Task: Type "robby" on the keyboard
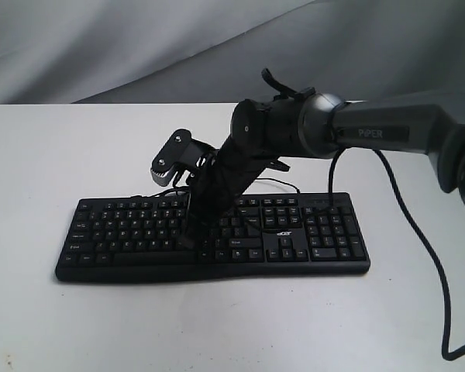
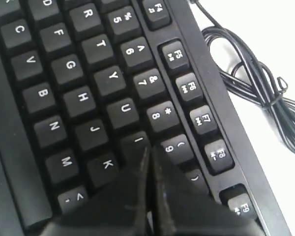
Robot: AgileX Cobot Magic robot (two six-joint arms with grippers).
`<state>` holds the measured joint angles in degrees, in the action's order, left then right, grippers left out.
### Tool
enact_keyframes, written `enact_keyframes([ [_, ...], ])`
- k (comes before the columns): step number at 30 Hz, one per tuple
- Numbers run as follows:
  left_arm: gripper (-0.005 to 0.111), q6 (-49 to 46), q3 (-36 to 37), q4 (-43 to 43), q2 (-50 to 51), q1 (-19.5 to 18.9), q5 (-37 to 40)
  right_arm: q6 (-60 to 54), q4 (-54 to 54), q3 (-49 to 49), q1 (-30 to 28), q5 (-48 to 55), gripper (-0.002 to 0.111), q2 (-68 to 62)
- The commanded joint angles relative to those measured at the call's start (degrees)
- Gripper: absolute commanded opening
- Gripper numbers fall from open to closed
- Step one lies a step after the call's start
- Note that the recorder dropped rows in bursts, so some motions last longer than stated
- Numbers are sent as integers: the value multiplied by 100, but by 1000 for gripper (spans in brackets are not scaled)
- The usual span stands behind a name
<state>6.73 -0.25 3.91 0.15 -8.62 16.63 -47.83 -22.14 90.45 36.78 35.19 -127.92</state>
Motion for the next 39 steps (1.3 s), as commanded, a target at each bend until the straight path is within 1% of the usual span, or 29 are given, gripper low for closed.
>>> enact_keyframes([
  [1,1,23,25,-46,-15,-11,-26,20,76,31,-2,16,0,358],
  [8,1,23,25,-46,-15,-11,-26,-31,2,31,416,-319,0,487],
  [11,1,23,25,-46,-15,-11,-26,-31,-11,280,656,-242,0,394],
  [17,1,23,25,-46,-15,-11,-26,6,-288,1031,679,529,0,-61],
  [22,1,23,25,-46,-15,-11,-26,6,-272,1031,667,673,0,-117],
  [32,1,23,25,-46,-15,-11,-26,332,128,1020,667,875,0,-154],
  [39,1,23,25,-46,-15,-11,-26,337,142,859,667,662,0,-164],
])
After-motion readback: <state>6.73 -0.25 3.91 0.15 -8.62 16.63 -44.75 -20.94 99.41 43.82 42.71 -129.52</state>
